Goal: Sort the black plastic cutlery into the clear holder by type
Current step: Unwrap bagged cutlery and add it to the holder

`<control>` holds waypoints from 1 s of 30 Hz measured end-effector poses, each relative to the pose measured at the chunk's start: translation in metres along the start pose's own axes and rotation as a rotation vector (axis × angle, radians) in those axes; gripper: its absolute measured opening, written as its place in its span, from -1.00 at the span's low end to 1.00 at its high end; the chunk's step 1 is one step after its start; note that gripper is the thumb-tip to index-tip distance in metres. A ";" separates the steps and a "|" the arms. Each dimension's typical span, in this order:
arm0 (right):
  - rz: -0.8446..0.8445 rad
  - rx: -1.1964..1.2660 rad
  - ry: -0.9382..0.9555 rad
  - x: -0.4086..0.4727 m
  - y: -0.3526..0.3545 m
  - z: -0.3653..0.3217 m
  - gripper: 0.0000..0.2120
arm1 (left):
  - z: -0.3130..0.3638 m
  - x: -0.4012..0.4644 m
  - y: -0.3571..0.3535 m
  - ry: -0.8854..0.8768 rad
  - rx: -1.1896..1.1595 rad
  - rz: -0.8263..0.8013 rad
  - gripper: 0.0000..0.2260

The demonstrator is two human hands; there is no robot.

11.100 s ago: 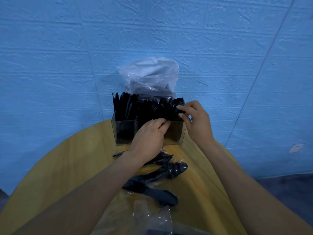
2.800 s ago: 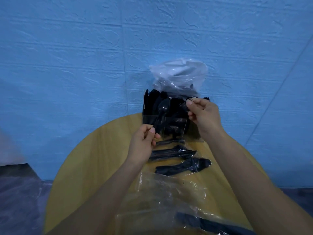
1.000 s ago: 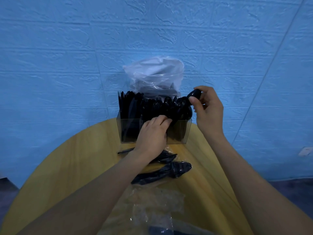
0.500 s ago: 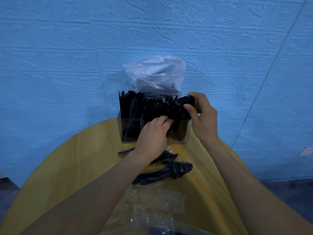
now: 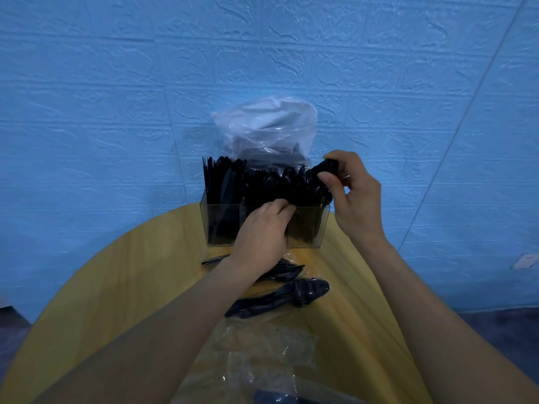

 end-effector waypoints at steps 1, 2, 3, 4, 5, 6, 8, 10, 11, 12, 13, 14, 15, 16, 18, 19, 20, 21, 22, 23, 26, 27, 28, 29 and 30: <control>0.004 -0.008 -0.020 -0.001 -0.001 0.003 -0.84 | 0.000 0.000 0.000 -0.002 -0.003 -0.001 -0.53; 0.020 -0.012 -0.053 0.000 0.000 0.005 -0.82 | 0.000 0.000 0.000 -0.004 -0.004 -0.005 -0.53; 0.040 -0.016 -0.096 0.001 0.000 0.008 -0.79 | 0.001 0.000 0.000 -0.006 -0.001 -0.011 -0.53; 0.051 -0.022 -0.143 0.003 -0.001 0.010 -0.76 | 0.001 0.000 0.000 -0.009 0.002 -0.015 -0.53; 0.047 -0.032 -0.186 0.006 -0.004 0.013 -0.74 | 0.001 0.000 0.000 -0.011 0.005 -0.016 -0.53; 0.026 -0.050 -0.219 0.007 -0.008 0.016 -0.74 | 0.001 0.000 -0.001 -0.012 0.007 -0.015 -0.53; -0.046 -0.131 -0.247 0.005 -0.018 0.022 -0.77 | 0.001 -0.001 -0.001 -0.014 0.012 -0.018 -0.53; -0.094 -0.258 -0.216 0.000 -0.026 0.028 -0.81 | 0.001 -0.001 -0.001 -0.018 0.012 -0.026 -0.53; -0.088 -0.312 -0.195 -0.002 -0.027 0.030 -0.84 | 0.001 -0.001 -0.001 -0.020 0.011 -0.031 -0.53; -0.079 -0.350 -0.188 -0.003 -0.026 0.032 -0.87 | 0.001 -0.001 -0.001 -0.021 0.009 -0.035 -0.53; -0.086 -0.384 -0.191 -0.004 -0.025 0.033 -0.90 | 0.001 -0.001 -0.001 -0.022 0.008 -0.040 -0.52; -0.109 -0.422 -0.194 -0.004 -0.023 0.034 -0.89 | 0.001 -0.001 -0.001 -0.022 0.008 -0.047 -0.52; -0.139 -0.456 -0.188 -0.004 -0.022 0.033 -0.87 | 0.001 -0.002 -0.001 -0.020 0.010 -0.058 -0.51; -0.164 -0.478 -0.177 -0.005 -0.021 0.032 -0.84 | 0.000 -0.002 -0.001 -0.019 0.011 -0.073 -0.51; -0.179 -0.473 -0.161 -0.007 -0.017 0.023 -0.79 | 0.001 -0.003 0.000 -0.018 0.018 -0.103 -0.49; -0.177 -0.451 -0.171 -0.011 -0.013 0.018 -0.77 | 0.001 -0.005 0.002 -0.016 0.018 -0.112 -0.49; -0.176 -0.422 -0.194 -0.017 -0.008 0.014 -0.75 | 0.002 -0.007 0.004 -0.014 0.012 -0.113 -0.49; -0.178 -0.389 -0.226 -0.025 -0.003 0.010 -0.76 | 0.004 -0.011 0.006 -0.012 -0.002 -0.109 -0.50; -0.188 -0.359 -0.263 -0.034 0.002 0.008 -0.79 | 0.007 -0.015 0.009 -0.009 -0.019 -0.100 -0.51; -0.209 -0.337 -0.305 -0.044 0.007 0.006 -0.83 | 0.011 -0.021 0.011 -0.004 -0.042 -0.094 -0.53; -0.307 -0.314 -0.418 -0.074 0.017 -0.003 -0.89 | 0.025 -0.041 0.019 0.008 -0.128 -0.098 -0.63; -0.333 -0.302 -0.449 -0.083 0.020 -0.008 -0.89 | 0.031 -0.049 0.021 0.006 -0.153 -0.108 -0.67; -0.353 -0.288 -0.473 -0.092 0.023 -0.014 -0.89 | 0.037 -0.057 0.023 0.004 -0.173 -0.121 -0.70; -0.371 -0.276 -0.492 -0.100 0.025 -0.020 -0.90 | 0.042 -0.066 0.025 0.005 -0.185 -0.133 -0.73; -0.398 -0.267 -0.504 -0.108 0.028 -0.027 -0.89 | 0.047 -0.076 0.027 0.011 -0.191 -0.146 -0.75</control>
Point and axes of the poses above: each hand's wrist, its own x-axis towards the middle knuckle, its own y-axis out of the back of the hand, z = x × y, the point moved 5 cm from there along x, towards the middle knuckle, and after that the axes turned 7 degrees about x, right-handed, at the moved point
